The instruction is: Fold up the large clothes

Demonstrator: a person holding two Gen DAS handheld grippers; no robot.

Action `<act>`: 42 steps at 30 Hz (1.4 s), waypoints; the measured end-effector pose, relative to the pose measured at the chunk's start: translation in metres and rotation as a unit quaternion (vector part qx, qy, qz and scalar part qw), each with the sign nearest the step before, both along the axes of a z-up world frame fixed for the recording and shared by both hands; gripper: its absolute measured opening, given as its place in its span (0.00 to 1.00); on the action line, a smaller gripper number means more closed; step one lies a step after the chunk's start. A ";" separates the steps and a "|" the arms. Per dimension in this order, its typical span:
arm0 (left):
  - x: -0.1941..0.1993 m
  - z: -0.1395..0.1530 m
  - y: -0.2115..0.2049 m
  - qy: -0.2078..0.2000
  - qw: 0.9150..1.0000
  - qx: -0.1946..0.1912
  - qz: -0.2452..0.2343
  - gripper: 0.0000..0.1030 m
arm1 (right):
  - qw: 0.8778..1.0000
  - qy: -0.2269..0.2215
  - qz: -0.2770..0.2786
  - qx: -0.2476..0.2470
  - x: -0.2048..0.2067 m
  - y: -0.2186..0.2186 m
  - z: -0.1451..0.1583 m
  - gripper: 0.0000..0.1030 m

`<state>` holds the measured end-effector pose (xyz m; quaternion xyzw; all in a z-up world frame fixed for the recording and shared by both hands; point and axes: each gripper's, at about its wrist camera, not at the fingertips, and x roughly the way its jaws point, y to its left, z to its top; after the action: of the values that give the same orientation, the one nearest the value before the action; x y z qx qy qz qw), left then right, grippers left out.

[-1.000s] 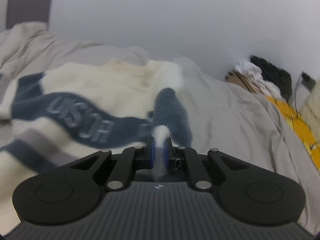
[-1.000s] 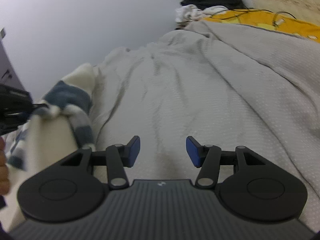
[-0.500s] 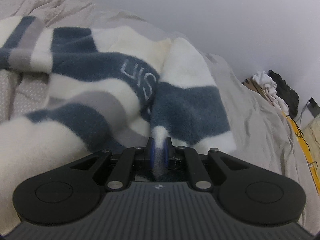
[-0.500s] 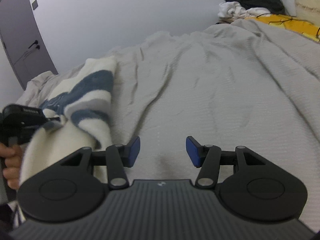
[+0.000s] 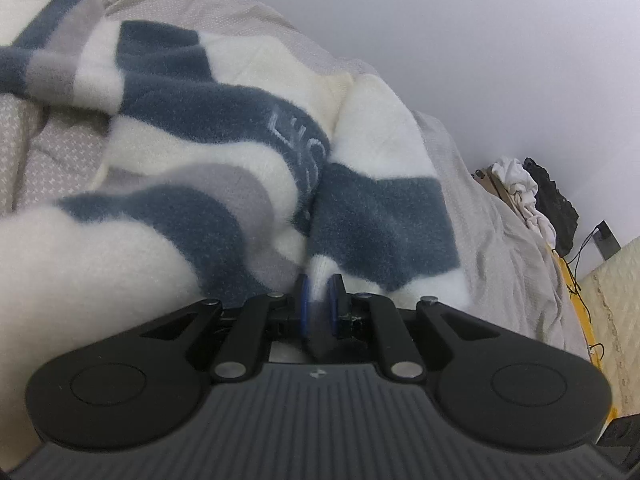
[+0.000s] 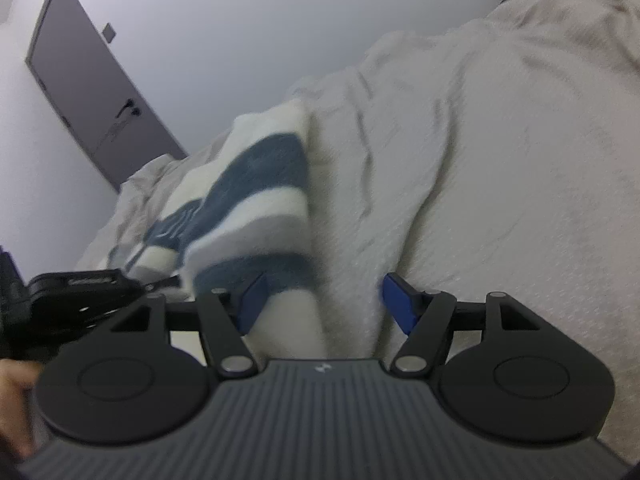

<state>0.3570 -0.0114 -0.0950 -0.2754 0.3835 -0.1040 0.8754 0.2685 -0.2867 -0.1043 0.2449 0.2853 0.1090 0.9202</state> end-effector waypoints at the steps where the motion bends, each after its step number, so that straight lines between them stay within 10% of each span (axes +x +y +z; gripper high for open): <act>1: 0.001 0.000 -0.001 0.001 1.000 0.001 0.001 0.12 | 1.000 0.002 0.001 0.004 -0.001 0.000 0.001 0.67; 5: 0.002 0.001 -0.004 0.002 1.000 0.005 0.002 0.12 | 0.999 -0.015 0.023 0.037 -0.019 -0.004 0.013 0.67; 9: 0.002 0.004 -0.004 0.000 1.000 0.008 -0.002 0.12 | 0.998 0.004 0.052 -0.047 -0.027 0.016 0.014 0.64; 16: -0.017 0.030 -0.001 -0.013 0.999 0.031 -0.032 0.13 | 0.997 0.020 0.029 -0.070 -0.020 0.029 0.004 0.11; 24: -0.089 0.086 0.021 -0.051 0.995 0.061 -0.061 0.18 | 0.989 -0.039 -0.047 -0.135 -0.041 0.011 0.050 0.10; 32: -0.132 0.106 0.026 -0.070 0.992 0.075 -0.076 0.19 | 0.944 -0.115 -0.127 -0.281 -0.034 -0.023 0.140 0.10; 36: -0.131 0.102 0.017 -0.069 0.991 0.074 -0.092 0.19 | 0.903 -0.134 -0.176 -0.369 -0.015 -0.055 0.174 0.10; 42: -0.117 0.088 0.013 -0.054 0.990 0.068 -0.108 0.19 | 0.873 -0.099 -0.218 -0.425 0.029 -0.100 0.174 0.10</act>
<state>0.2397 0.0013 -0.0066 -0.1668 0.3693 -0.1861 0.8951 0.2972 -0.3870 0.0699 -0.1257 0.1512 -0.2030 0.9592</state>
